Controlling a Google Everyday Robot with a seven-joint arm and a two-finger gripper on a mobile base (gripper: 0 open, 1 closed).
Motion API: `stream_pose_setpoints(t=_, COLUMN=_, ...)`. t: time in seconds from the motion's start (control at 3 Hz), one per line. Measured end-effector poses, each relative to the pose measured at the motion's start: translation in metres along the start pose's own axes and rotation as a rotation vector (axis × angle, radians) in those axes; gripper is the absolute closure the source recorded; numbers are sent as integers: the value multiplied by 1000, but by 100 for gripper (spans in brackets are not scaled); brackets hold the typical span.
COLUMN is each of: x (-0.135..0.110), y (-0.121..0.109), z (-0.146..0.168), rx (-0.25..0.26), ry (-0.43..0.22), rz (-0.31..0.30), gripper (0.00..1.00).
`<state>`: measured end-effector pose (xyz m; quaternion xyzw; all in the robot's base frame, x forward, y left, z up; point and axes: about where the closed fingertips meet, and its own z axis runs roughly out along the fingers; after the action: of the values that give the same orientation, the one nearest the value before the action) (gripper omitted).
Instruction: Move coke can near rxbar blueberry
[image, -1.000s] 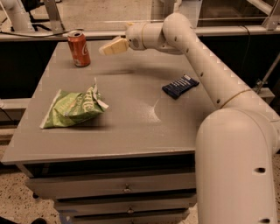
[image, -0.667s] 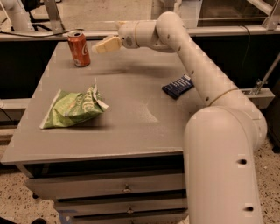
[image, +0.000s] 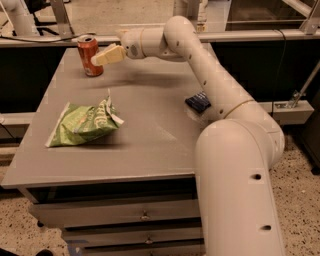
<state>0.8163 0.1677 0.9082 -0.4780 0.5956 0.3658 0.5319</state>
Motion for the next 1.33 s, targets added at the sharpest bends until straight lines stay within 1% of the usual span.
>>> stream_pose_setpoints(t=0.33, x=5, y=11, z=14, rx=-33, ry=11, rz=17, gripper=0)
stream_pose_setpoints(t=0.67, x=5, y=17, z=21, rx=-47, ry=11, rz=23, gripper=0)
stream_pose_setpoints(t=1.33, x=-4, y=27, z=46, rx=-85, ry=1, rz=29, gripper=0)
